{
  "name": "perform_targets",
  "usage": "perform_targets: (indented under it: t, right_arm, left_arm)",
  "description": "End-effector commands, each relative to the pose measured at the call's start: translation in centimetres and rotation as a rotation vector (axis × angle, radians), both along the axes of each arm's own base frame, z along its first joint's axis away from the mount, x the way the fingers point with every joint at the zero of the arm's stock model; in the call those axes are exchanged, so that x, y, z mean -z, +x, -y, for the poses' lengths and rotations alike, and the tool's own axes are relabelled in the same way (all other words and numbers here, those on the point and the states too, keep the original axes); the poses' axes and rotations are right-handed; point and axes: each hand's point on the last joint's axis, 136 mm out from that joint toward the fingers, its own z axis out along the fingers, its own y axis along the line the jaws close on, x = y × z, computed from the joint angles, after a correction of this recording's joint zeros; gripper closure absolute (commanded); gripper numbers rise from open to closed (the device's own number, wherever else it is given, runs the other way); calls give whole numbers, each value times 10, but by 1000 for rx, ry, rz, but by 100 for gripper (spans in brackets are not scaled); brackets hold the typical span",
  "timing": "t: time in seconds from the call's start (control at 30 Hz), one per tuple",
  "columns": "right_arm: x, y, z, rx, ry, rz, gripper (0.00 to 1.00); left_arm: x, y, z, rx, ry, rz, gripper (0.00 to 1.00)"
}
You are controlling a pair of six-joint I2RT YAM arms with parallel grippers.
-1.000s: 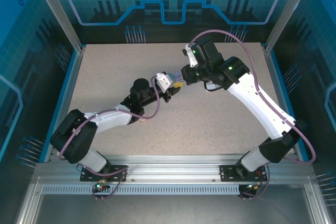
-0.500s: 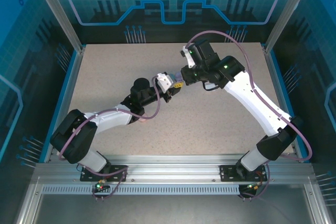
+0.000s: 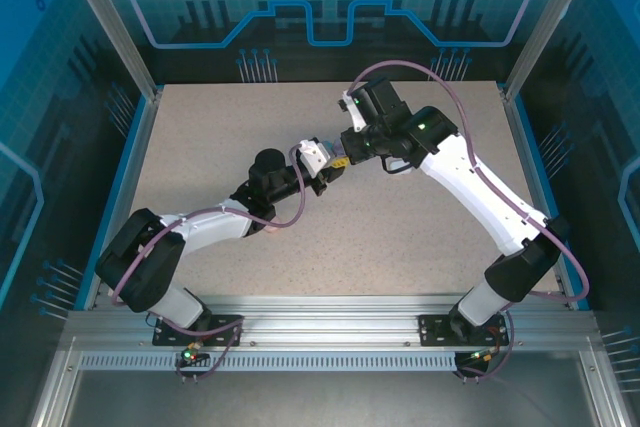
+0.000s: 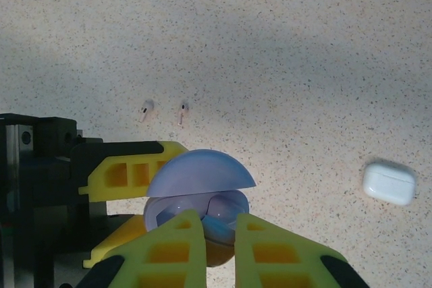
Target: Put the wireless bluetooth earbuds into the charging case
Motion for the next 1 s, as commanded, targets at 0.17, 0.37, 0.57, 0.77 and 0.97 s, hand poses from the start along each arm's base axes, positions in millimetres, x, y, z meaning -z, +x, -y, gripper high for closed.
perform_targets:
  t: [0.17, 0.37, 0.57, 0.77, 0.97]
  right_arm:
    - [7, 3, -2, -7, -44, 9, 88]
    - [10, 5, -2, 1, -50, 8, 89]
    - [10, 6, -4, -3, -41, 2, 89]
    - [9, 4, -5, -5, -31, 0, 89]
    - [9, 3, -4, -6, -32, 2, 89]
  left_arm:
    - [-34, -9, 3, 30, -40, 77, 100]
    - [-36, -12, 3, 35, -43, 83, 100]
    - [-35, -12, 4, 41, -41, 79, 100]
    - [-33, -12, 6, 41, -40, 73, 100]
    - [-34, -10, 6, 36, -46, 76, 100]
